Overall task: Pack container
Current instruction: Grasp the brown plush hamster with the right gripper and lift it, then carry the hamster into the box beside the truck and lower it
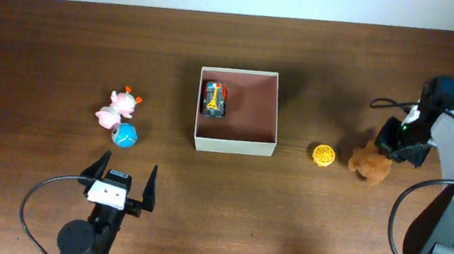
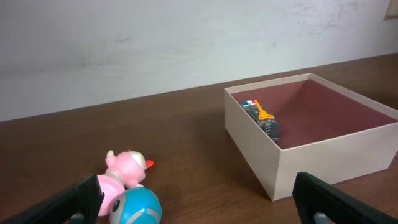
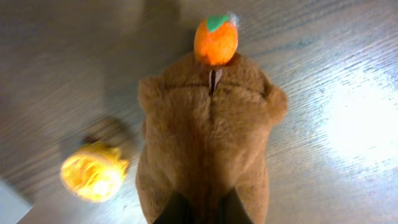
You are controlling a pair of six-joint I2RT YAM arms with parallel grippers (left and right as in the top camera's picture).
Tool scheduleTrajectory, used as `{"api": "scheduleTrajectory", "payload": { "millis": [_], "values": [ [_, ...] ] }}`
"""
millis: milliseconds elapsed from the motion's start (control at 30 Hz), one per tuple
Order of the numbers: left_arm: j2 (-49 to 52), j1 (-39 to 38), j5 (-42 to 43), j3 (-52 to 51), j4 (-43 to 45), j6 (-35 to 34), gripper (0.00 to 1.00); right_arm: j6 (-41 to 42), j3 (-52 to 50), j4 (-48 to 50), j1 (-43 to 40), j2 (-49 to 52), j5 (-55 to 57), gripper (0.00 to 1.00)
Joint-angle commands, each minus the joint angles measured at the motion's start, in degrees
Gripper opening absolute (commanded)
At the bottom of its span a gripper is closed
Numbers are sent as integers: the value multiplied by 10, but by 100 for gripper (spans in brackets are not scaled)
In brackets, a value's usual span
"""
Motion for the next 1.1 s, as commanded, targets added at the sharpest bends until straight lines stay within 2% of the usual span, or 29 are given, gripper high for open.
{"api": "scheduleTrajectory", "payload": {
  "millis": [0, 233, 400, 600, 733, 1067],
  "values": [
    [-5, 3, 4, -3, 0, 8, 100, -47, 98, -52, 21, 1, -42, 4],
    [-5, 3, 4, -3, 0, 8, 99, -124, 289, -179, 90, 1, -89, 4],
    [-5, 3, 5, -3, 0, 8, 100, -141, 372, -186, 178, 1, -113, 4],
    [-5, 3, 4, -3, 0, 8, 100, -141, 370, -122, 286, 10, -105, 4],
    [-5, 3, 4, -3, 0, 8, 99, -115, 369, -88, 347, 44, -60, 4],
    [-5, 3, 4, -3, 0, 8, 100, -89, 369, -76, 385, 155, -31, 4]
  ]
}}
